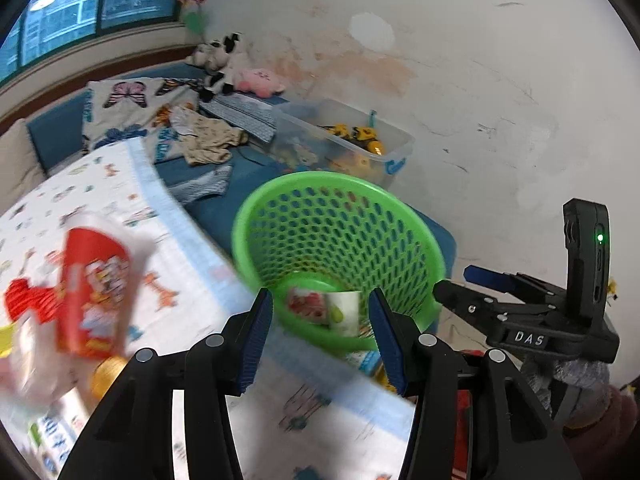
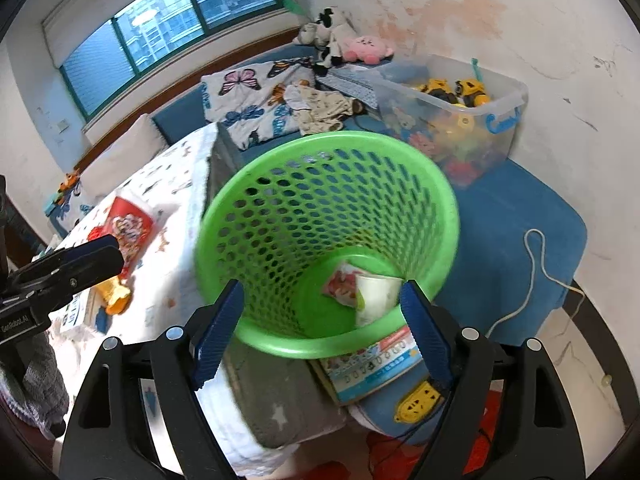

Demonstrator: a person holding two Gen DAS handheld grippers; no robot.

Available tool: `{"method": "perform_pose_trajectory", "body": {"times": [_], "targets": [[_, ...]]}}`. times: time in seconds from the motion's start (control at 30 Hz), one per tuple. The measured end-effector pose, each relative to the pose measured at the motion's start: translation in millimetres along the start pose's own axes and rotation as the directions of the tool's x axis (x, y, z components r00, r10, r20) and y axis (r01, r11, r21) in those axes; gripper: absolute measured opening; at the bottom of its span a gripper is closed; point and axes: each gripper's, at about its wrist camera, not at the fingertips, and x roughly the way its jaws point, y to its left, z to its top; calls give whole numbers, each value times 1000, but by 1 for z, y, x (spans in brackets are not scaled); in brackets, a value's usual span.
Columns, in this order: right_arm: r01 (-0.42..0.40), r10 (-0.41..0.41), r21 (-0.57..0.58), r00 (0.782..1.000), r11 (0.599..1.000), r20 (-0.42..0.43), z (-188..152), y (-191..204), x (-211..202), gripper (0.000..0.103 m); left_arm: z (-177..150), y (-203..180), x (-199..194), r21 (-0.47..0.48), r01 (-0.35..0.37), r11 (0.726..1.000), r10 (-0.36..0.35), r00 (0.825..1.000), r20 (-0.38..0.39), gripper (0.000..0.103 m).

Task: Collect trash
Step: 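Move both tools back over the remaining trash on the bed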

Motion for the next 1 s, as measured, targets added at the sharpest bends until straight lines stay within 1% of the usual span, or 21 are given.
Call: {"method": "perform_pose_trajectory", "body": {"times": [0.17, 0.27, 0.3, 0.43, 0.47, 0.53, 0.67, 0.73, 0.9, 0.97, 1.0], "targets": [[-40, 40, -36, 999, 999, -1, -4, 26, -1, 82, -19, 20, -31, -41, -73, 996, 74, 997, 23, 50], [-70, 70, -70, 998, 995, -5, -6, 45, -1, 83, -34, 32, -48, -65, -119, 991, 122, 992, 30, 51], [-81, 80, -82, 997, 993, -9, -7, 52, 0, 83, -40, 38, -55, -77, -135, 988, 138, 990, 35, 52], [-123, 120, -133, 992, 984, -28, -10, 80, 5, 84, -59, 58, -81, -127, -201, 971, 209, 977, 51, 57], [-134, 131, -143, 991, 981, -33, -12, 87, 6, 84, -65, 66, -89, -144, -225, 964, 234, 971, 52, 59], [-155, 151, -166, 988, 974, -41, -14, 100, 8, 84, -76, 78, -101, -170, -257, 951, 269, 961, 56, 59], [-193, 185, -208, 981, 959, -60, -17, 125, 12, 84, -96, 108, -124, -251, -312, 916, 334, 941, 52, 59], [-207, 197, -222, 978, 953, -67, -19, 136, 13, 84, -107, 124, -136, -289, -357, 888, 385, 922, 46, 59], [-253, 235, -265, 967, 930, -98, -27, 161, 16, 84, -137, 167, -161, -396, -407, 823, 446, 895, 6, 59], [-278, 253, -293, 960, 915, -119, -35, 174, 17, 84, -147, 179, -169, -434, -415, 799, 459, 889, -5, 59], [-288, 260, -304, 957, 908, -129, -38, 180, 17, 84, -152, 186, -174, -453, -427, 782, 475, 880, -9, 59]]}}
